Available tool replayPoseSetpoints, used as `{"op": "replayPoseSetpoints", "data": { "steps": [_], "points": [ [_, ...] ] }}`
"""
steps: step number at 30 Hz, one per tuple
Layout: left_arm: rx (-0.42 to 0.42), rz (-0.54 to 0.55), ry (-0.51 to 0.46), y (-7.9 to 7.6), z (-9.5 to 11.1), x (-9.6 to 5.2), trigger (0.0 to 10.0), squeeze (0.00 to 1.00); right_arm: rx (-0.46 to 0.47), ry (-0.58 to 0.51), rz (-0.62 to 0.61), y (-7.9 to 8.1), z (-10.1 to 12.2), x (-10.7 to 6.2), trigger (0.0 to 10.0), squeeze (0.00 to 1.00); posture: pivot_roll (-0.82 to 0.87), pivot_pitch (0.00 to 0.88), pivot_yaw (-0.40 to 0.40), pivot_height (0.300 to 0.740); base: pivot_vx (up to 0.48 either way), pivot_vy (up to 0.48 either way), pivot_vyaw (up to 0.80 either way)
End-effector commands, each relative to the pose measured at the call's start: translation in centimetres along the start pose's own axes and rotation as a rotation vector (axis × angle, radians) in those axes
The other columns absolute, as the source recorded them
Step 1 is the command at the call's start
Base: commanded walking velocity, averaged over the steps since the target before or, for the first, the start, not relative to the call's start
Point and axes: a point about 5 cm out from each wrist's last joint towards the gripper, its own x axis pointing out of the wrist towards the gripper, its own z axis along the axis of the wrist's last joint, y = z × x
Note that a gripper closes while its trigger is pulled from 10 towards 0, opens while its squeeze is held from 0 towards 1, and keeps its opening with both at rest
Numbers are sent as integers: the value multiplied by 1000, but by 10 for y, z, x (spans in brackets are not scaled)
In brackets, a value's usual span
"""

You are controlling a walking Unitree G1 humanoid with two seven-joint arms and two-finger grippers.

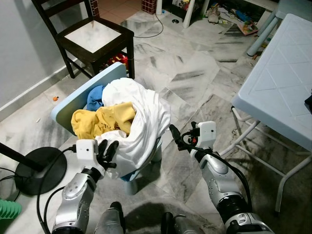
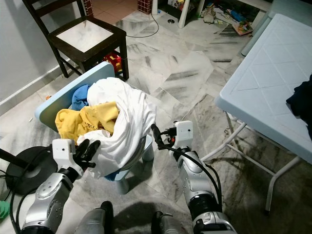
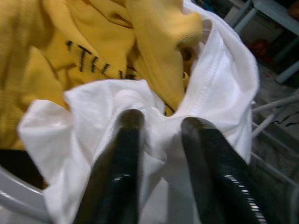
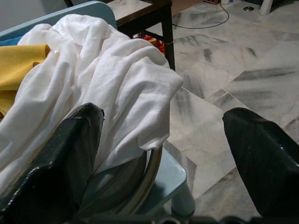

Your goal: Hang hanger

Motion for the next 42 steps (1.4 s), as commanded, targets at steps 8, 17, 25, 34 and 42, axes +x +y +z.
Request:
{"op": "replayPoseSetpoints", "data": {
  "steps": [8,17,25,34,42],
  "points": [
    [-65,-72,114,-5,-22,-12,0,0,16,53,50,1,-11,-5,10000,0,182,204,-102,740,0,0,0],
    [-5,-40,97,3,-18,-18,0,0,14,66,75,2,-11,-5,10000,0,192,207,-109,740,0,0,0],
    [42,-22,54,3,-10,-15,0,0,11,71,81,4,-12,-4,10000,0,195,206,-109,740,0,0,0],
    [112,-15,5,1,0,-12,0,0,14,73,82,5,-13,-5,10000,0,194,208,-108,740,0,0,0],
    [141,8,-156,-16,39,-2,0,0,24,57,64,4,-13,-6,10000,0,201,204,-99,740,0,0,0]
  ]
}}
